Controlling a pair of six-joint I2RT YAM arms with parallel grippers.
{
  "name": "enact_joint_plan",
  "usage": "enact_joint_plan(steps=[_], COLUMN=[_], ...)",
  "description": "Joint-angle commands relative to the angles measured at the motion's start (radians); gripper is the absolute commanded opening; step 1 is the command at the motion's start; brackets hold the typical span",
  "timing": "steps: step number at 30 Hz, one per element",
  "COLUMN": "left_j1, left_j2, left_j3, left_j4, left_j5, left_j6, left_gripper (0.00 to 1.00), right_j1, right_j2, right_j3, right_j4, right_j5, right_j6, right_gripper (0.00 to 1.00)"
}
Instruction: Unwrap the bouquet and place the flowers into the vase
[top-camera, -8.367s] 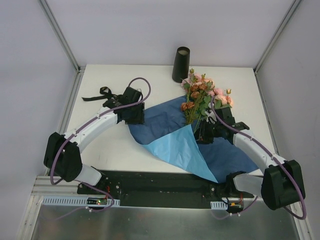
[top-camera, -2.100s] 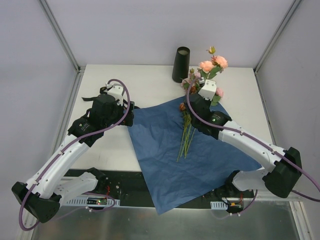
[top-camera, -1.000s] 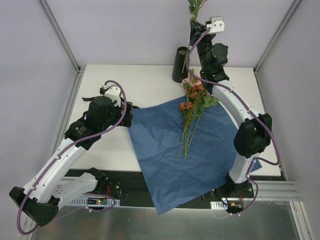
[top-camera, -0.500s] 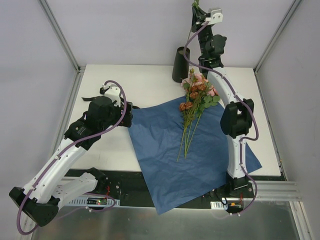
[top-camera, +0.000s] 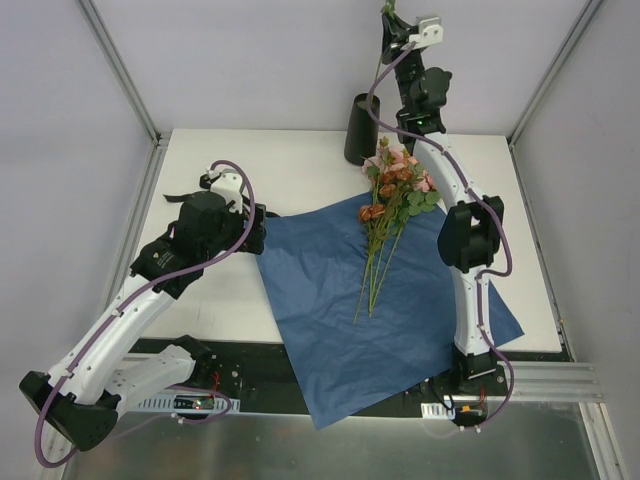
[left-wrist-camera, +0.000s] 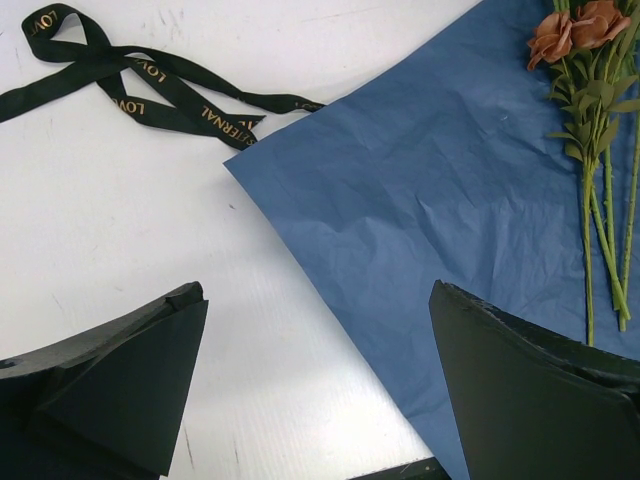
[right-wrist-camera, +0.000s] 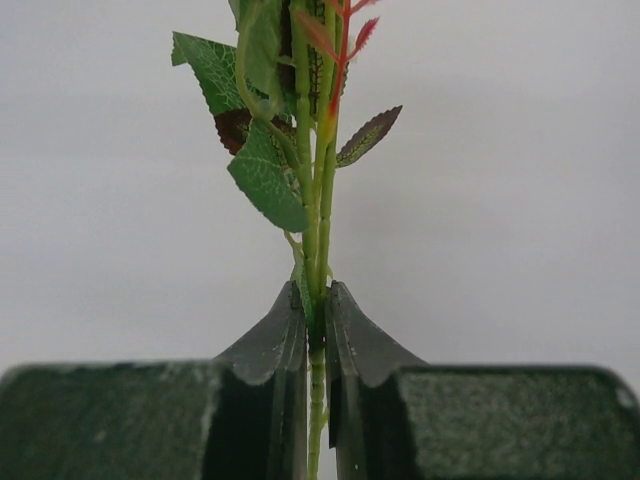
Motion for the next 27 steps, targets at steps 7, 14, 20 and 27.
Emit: enact_joint_plan(steps=[7,14,20,27], left_j1=[0.005,0.005,0.005,0.005], left_j2=[-0.004,-0.005,-0.010,-0.002], left_j3=[0.003,0.002,0.000,-0.003], left_j4=[0.029,0.029,0.028,0.028], left_j5=[0.006,-0.001,-0.015,-0.020], left_j6=[0.016,0.019,0.021,0.024], left_gripper=[0.99,0.99,0.99,0.99], right_j1=[-0.004,0.008,0.018,0.047], right_j2=[-0.009,-0.077,-0.188,-0.372], right_j3=[-0.103,-0.215,-0.329,-0.465], right_j4=[-0.074,-0.180,-0.266,-0.436], right_j5=[0.020,0.103,0.171,0.206], right_j6=[0.067,0.111,0.154,0.215], right_gripper=[0.04,0.17,0.38,0.56])
